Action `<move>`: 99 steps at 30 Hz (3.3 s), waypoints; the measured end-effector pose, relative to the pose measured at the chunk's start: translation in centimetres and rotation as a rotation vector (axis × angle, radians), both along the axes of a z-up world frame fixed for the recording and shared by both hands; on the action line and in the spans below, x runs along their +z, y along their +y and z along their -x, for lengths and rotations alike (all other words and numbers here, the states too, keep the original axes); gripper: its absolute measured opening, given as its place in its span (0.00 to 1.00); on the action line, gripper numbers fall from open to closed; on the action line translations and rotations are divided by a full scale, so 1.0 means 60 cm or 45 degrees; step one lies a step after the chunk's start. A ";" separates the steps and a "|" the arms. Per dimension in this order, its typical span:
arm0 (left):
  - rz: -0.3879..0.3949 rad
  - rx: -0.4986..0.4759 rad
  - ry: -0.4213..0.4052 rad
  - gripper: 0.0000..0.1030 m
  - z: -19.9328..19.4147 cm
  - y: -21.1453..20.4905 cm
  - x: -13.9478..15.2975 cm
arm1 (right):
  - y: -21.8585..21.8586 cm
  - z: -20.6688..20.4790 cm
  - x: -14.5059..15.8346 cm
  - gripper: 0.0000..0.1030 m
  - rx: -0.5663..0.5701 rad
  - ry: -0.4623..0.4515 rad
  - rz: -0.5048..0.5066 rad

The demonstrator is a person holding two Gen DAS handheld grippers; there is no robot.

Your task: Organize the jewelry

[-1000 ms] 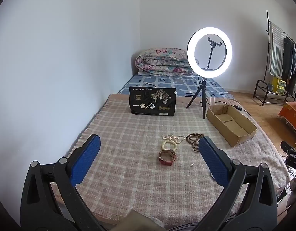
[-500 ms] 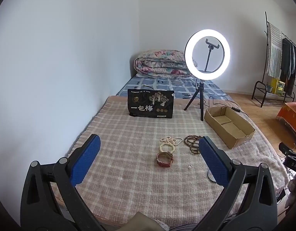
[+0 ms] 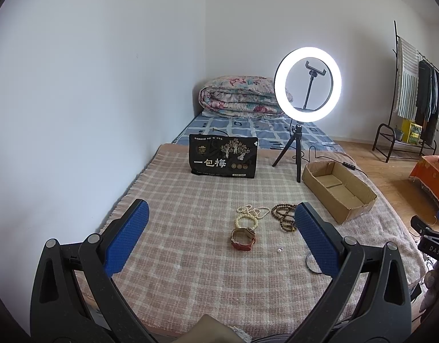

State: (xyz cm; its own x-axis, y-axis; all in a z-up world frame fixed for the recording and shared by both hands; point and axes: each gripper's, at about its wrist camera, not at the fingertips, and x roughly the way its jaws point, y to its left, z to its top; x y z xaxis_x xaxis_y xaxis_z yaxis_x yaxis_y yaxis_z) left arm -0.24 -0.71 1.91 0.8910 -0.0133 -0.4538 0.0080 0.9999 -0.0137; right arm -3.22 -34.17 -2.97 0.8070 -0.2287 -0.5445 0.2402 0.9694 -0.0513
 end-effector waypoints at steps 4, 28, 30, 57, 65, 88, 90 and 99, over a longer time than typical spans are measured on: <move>0.005 -0.001 0.000 1.00 0.001 0.003 0.001 | 0.000 0.000 0.001 1.00 0.000 -0.001 0.000; 0.008 0.002 -0.001 1.00 0.000 0.003 0.010 | 0.002 -0.004 -0.004 1.00 0.002 0.009 -0.002; 0.009 0.005 -0.002 1.00 0.001 0.001 0.007 | 0.002 -0.004 -0.005 1.00 0.003 0.010 -0.002; 0.006 0.008 0.038 1.00 -0.010 -0.008 -0.020 | 0.005 -0.034 -0.027 1.00 0.023 0.064 -0.010; 0.013 0.026 0.091 1.00 -0.047 0.007 -0.061 | 0.001 -0.058 -0.049 1.00 0.030 0.109 -0.022; 0.048 -0.115 0.428 1.00 -0.208 0.030 -0.225 | 0.036 -0.143 -0.179 1.00 0.362 0.296 -0.110; 0.053 -0.127 0.464 0.99 -0.225 0.029 -0.243 | 0.045 -0.150 -0.191 1.00 0.396 0.320 -0.113; 0.142 -0.176 0.643 0.74 -0.299 0.033 -0.313 | 0.094 -0.174 -0.244 1.00 0.523 0.424 -0.076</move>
